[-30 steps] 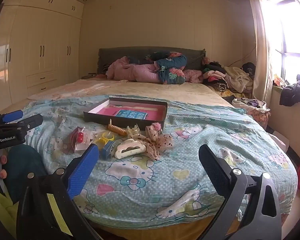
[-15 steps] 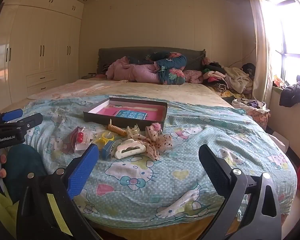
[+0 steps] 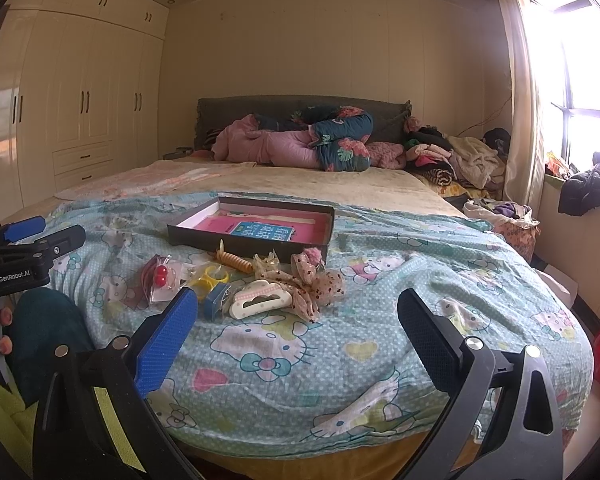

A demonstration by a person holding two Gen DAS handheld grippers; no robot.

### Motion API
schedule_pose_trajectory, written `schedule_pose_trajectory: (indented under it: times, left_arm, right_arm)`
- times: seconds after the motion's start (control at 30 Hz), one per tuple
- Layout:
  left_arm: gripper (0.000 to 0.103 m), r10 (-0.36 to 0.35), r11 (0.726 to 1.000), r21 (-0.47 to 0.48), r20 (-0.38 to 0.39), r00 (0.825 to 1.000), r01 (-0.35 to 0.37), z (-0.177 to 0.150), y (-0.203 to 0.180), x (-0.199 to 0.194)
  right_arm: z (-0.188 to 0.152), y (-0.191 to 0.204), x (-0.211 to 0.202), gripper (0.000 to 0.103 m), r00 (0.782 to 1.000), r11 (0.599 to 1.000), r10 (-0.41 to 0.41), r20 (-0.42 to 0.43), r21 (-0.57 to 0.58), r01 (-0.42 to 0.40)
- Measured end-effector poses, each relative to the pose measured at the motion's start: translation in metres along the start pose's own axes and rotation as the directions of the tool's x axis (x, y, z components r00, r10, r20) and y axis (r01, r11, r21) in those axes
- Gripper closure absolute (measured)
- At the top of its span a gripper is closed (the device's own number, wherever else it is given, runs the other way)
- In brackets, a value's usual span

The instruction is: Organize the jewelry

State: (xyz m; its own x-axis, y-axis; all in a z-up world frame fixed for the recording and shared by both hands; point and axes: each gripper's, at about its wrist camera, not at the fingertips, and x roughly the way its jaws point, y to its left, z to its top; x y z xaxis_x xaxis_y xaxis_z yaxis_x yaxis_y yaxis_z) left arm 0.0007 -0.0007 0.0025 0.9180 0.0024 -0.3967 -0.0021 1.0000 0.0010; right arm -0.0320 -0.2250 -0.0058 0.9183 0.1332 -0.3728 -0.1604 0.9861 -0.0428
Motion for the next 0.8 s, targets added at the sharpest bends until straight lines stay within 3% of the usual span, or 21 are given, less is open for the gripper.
schedule_pose_trajectory:
  times: [0.8]
  left_arm:
    - [0.01, 0.006, 1.0, 0.002, 0.008, 1.0, -0.006, 0.012, -0.003, -0.004]
  right_arm:
    - [0.0, 0.001, -0.001, 0.006, 1.0, 1.0, -0.001, 0.004, -0.002, 0.001]
